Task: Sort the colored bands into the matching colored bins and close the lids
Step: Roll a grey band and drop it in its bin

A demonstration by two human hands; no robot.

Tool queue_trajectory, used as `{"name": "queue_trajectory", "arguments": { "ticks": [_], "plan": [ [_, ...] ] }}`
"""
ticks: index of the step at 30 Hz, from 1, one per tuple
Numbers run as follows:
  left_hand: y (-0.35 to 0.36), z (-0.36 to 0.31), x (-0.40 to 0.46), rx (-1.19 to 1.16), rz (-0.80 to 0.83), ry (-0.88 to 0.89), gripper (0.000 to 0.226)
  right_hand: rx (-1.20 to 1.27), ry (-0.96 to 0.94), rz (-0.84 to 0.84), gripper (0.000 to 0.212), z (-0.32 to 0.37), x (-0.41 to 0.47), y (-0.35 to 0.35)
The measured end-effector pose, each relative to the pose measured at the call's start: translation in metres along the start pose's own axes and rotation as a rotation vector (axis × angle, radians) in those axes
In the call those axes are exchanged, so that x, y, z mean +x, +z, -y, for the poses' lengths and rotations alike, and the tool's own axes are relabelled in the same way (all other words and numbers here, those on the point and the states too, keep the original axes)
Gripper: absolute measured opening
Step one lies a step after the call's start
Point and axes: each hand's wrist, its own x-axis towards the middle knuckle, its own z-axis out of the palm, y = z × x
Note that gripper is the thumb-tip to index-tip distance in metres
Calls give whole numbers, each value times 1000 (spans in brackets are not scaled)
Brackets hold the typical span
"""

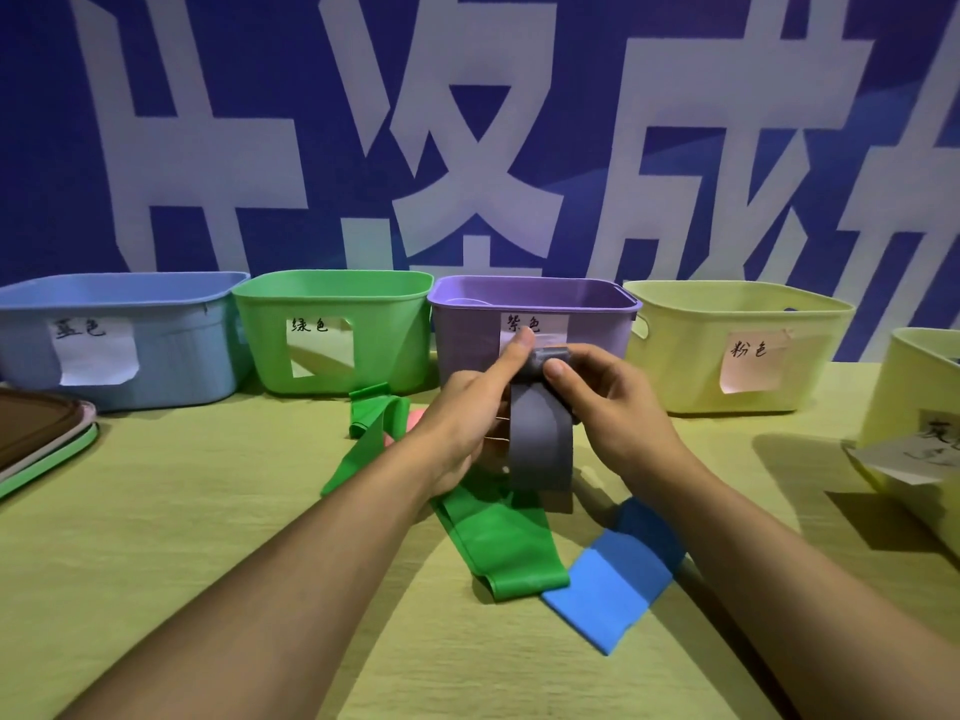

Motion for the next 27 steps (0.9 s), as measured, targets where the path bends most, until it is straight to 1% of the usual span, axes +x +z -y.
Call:
{"name": "queue_trajectory", "arguments": {
  "ticks": [3,6,9,12,16,17,18,20,22,24,27],
  "plan": [
    [1,0,-1,2,-12,3,73,-43,-73,28,20,-3,0,2],
    [1,-1,-1,3,-45,-20,77,-111,-93,46,23,-2,-1,2],
    [1,-2,-2,-2,-83,-3,64,-148,-103,51,24,-1,-1,2],
    [1,-3,-3,2,-80,20,55,-115,-65,48,24,-1,-1,2],
    [0,-5,-4,-27,-30,54,50,11,17,22,21,5,-4,1],
    [0,-5,-3,-29,-18,63,51,34,42,3,25,6,-4,1],
    [0,-4,-4,-30,-6,69,52,40,71,-25,34,7,-4,1],
    [2,-4,-4,-32,17,73,54,3,121,-75,53,6,-3,1],
    [3,-3,-3,-27,37,70,53,-45,126,-87,67,5,-2,1],
    [2,-2,-2,-39,46,74,52,-65,111,-103,75,5,-1,0],
    [1,-2,-2,-41,84,76,45,-58,105,-144,76,9,-3,0]
  ]
}}
